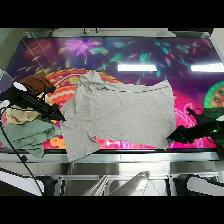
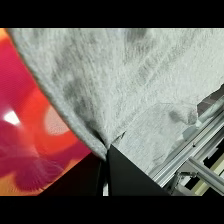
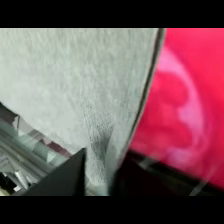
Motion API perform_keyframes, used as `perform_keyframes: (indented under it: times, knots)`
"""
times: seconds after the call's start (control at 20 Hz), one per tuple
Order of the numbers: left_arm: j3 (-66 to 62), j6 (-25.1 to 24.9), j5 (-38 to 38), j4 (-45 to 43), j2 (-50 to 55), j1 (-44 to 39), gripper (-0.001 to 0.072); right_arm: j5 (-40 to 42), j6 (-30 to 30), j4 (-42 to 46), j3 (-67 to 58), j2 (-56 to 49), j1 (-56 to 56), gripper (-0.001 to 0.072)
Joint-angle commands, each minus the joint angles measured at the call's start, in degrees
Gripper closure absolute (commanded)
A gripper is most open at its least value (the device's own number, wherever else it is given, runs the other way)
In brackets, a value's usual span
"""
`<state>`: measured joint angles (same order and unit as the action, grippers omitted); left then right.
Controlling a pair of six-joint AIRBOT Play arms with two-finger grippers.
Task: Fold the shirts.
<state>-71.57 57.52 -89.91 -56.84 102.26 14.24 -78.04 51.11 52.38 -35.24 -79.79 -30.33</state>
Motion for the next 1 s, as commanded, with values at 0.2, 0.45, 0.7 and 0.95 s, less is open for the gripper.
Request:
perform_keyframes:
  times: [0.2, 0.45, 0.7, 0.95]
  knots:
    - [-0.17, -2.10, -3.32, 10.86, -3.23, 0.85, 0.0692, -7.61, 3.10, -7.72, -6.25, 0.81, 0.07, 0.0697]
    - [-0.20, -5.07, -9.01, 37.88, -24.90, 7.41, 0.0691, -16.76, 8.68, -25.42, -29.33, 11.63, -1.73, 0.0696]
    - [-2.45, -8.39, -3.02, 66.84, -53.29, 21.59, 0.0690, -8.26, 10.95, -38.49, -50.88, 28.68, -8.28, 0.0695]
    - [-12.37, -7.06, 7.23, 65.64, -69.02, 37.53, 0.0689, 4.13, 11.04, -35.89, -55.32, 41.92, -10.67, 0.0695]
